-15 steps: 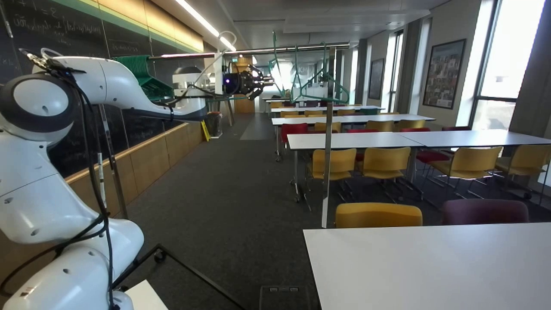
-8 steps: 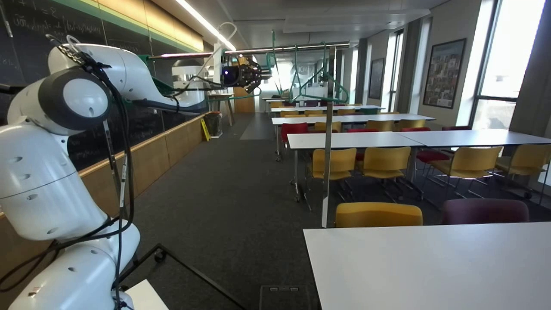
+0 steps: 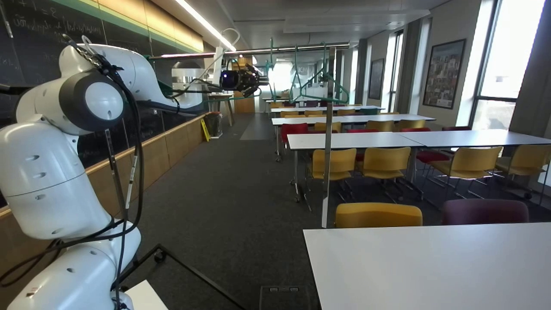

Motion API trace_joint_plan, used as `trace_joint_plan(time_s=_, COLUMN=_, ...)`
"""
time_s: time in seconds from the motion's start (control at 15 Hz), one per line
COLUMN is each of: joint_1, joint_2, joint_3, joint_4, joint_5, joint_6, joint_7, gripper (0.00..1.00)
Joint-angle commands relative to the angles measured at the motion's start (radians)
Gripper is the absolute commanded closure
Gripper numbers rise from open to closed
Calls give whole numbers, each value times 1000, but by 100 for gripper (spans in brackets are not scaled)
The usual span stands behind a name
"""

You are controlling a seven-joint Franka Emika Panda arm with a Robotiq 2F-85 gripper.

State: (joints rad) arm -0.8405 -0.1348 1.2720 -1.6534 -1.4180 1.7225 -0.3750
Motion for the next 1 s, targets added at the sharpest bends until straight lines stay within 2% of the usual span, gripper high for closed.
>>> trace_joint_plan(time_s=0.0, joint_1=-20, joint_2=53, joint_3=55, joint_4=43, joint_5=-41, joint_6=-39, joint_7=-58, gripper=98)
trace_joint_plan(time_s=0.47, joint_1=-45, joint_2=88, joint_3=127, joint_4=121, joint_5=-98, joint_6=-97, joint_7=-138, gripper=98)
trace_joint_plan(time_s=0.93, joint_1=-30, joint_2=145, joint_3=150, joint_4=106, joint_5=-126, joint_6=-129, joint_7=-200, gripper=98)
